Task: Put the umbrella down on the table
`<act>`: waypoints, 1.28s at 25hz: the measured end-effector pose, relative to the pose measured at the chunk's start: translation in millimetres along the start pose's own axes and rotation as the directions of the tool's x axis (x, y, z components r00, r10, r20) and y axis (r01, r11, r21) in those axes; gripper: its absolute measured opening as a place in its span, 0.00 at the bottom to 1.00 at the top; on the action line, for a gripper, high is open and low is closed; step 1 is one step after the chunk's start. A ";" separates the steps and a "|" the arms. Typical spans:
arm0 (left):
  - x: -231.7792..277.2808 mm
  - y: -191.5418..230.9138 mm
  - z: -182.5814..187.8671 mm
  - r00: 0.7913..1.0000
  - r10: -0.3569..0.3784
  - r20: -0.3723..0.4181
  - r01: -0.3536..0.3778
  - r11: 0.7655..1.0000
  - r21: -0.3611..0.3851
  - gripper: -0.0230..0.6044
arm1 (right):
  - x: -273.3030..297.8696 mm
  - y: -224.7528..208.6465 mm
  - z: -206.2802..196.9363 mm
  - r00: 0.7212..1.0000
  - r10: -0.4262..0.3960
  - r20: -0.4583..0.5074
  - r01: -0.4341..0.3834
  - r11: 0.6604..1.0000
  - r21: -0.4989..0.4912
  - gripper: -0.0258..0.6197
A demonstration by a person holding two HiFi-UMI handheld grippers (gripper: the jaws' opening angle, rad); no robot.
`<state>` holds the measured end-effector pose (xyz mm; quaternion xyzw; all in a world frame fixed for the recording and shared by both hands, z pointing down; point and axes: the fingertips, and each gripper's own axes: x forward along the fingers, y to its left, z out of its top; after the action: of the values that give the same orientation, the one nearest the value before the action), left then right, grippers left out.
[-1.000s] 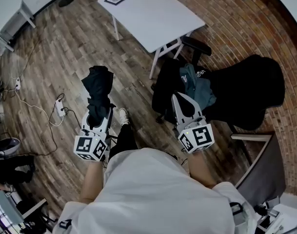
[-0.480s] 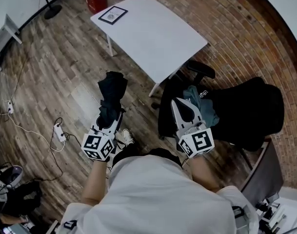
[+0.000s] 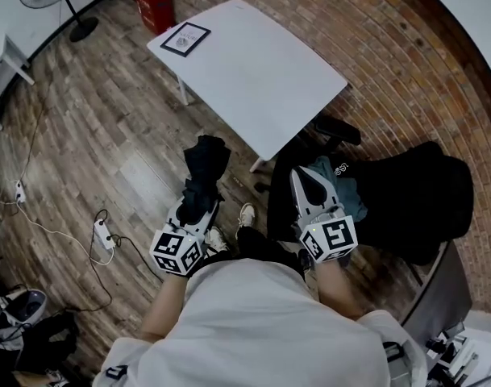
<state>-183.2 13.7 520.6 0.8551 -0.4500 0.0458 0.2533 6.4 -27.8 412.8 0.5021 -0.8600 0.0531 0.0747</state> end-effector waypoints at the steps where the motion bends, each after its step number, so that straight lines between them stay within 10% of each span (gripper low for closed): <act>1: 7.3 -0.7 4.2 1.000 -0.003 0.001 0.003 1.000 0.010 0.39 | 5.8 -6.6 2.8 1.000 0.000 0.011 0.000 1.000 0.000 0.07; 15: 128.3 -17.9 65.8 1.000 -0.006 -0.001 0.006 0.995 0.099 0.39 | 75.8 -119.9 26.1 0.996 0.008 0.092 -0.009 1.000 0.007 0.07; 32: 208.4 33.4 75.7 0.994 0.080 -0.076 -0.069 0.989 0.131 0.39 | 94.0 -136.9 2.4 1.000 0.006 0.025 -0.007 0.999 0.039 0.07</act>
<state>-97.9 -193.4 531.9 0.8497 -0.4672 0.1185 0.2140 80.0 -175.8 429.7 0.5011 -0.8613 0.0639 0.0539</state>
